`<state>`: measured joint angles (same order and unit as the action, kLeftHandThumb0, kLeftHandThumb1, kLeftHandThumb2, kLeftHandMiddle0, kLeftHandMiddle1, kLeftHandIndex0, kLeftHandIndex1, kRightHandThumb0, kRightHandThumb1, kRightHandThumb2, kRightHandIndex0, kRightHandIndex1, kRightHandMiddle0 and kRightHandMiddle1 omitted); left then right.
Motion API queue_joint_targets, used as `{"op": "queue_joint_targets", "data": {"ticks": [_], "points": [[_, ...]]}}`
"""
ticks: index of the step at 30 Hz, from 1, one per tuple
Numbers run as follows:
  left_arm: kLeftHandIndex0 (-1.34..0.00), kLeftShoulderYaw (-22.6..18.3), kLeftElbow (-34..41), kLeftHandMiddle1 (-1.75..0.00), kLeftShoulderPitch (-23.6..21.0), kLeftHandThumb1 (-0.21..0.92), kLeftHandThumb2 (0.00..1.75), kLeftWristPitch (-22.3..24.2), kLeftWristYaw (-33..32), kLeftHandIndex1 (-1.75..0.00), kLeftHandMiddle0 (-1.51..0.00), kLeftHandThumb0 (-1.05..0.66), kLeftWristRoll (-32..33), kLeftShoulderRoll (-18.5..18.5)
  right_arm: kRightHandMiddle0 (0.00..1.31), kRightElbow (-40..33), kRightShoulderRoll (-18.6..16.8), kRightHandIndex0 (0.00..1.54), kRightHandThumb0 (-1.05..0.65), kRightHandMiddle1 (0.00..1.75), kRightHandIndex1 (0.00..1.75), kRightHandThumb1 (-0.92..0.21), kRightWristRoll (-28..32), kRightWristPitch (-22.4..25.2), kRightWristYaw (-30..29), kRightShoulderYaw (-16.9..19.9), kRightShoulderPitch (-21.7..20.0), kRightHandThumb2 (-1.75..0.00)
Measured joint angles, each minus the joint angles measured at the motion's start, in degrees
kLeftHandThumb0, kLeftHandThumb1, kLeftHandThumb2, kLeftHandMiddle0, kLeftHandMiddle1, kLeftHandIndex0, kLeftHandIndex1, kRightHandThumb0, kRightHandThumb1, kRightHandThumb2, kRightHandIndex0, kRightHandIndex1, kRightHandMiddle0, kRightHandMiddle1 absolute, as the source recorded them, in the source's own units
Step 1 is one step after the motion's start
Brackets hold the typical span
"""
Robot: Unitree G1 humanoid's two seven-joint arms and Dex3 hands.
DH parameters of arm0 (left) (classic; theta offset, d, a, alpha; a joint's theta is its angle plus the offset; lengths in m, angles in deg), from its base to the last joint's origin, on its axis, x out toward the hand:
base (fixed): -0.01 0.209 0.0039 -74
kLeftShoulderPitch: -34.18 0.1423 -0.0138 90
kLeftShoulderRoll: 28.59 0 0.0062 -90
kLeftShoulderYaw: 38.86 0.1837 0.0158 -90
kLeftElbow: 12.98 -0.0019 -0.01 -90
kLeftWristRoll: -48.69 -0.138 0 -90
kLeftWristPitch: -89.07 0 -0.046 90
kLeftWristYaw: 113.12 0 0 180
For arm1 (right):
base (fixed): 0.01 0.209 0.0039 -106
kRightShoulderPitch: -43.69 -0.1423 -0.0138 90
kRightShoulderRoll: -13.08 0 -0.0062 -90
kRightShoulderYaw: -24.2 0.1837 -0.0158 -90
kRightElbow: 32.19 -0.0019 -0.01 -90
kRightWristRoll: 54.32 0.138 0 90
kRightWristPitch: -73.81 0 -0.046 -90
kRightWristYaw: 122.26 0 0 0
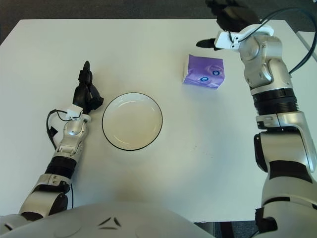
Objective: Put the tissue paper into the plate.
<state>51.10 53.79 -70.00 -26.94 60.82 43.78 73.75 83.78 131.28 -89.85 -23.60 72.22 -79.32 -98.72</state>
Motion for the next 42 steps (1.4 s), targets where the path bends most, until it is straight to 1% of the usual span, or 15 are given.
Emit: {"op": "queue_joint_targets", "data": {"ticks": [3, 7, 16, 21, 25, 32, 42], "points": [[0.0, 0.01, 0.07, 0.0, 0.0, 0.92, 1.07, 0.0, 0.0, -0.06, -0.04, -0.77, 0.0, 0.02, 0.0, 2.95, -0.08, 0.0, -1.05, 0.0, 0.0, -0.92, 0.25, -3.06, 0.76, -0.98, -0.3, -0.2], [0.0, 0.02, 0.28, 0.0, 0.01, 0.92, 1.06, 0.06, 0.01, -0.04, -0.03, -0.77, 0.01, 0.04, 0.0, 4.96, -0.35, 0.0, -1.05, 0.0, 0.0, -0.92, 0.45, -6.14, 1.69, -1.64, -0.64, -0.19], [0.0, 0.01, 0.4, 0.0, 0.05, 0.92, 1.06, 0.13, 0.01, -0.06, -0.04, -0.76, 0.01, 0.04, 0.0, 6.93, -0.44, 0.0, -1.05, 0.0, 0.0, -0.92, 0.35, -9.28, 3.45, -2.09, -3.18, -0.2], [0.0, 0.01, 0.39, 0.0, 0.05, 0.92, 1.05, 0.11, 0.01, -0.07, -0.04, -0.77, 0.01, 0.05, 0.0, 6.92, -0.29, 0.0, -1.05, 0.0, 0.0, -0.92, -0.42, -9.12, 6.31, -3.01, -4.09, -0.18], [0.0, 0.01, 0.4, 0.0, 0.05, 0.92, 1.05, 0.09, 0.0, -0.07, -0.04, -0.77, 0.0, 0.06, 0.0, 6.6, -0.07, 0.0, -1.05, 0.0, 0.0, -0.92, -1.65, -7.99, 9.64, -3.83, -4.22, -0.17], [0.0, 0.0, 0.4, 0.0, 0.08, 0.92, 1.05, 0.03, 0.0, -0.09, -0.03, -0.77, 0.01, 0.06, 0.0, 5.8, 0.37, 0.0, -1.05, 0.0, 0.0, -0.92, -2.28, -6.26, 14.53, -4.25, -4.45, -0.16], [0.0, -0.02, 0.34, 0.0, 0.07, 0.92, 1.05, -0.07, 0.0, -0.08, -0.03, -0.78, 0.05, 0.06, 0.0, 3.95, 0.68, 0.0, -1.05, 0.0, 0.0, -0.92, -3.36, -4.2, 18.46, -4.36, -5.33, -0.12]]}}
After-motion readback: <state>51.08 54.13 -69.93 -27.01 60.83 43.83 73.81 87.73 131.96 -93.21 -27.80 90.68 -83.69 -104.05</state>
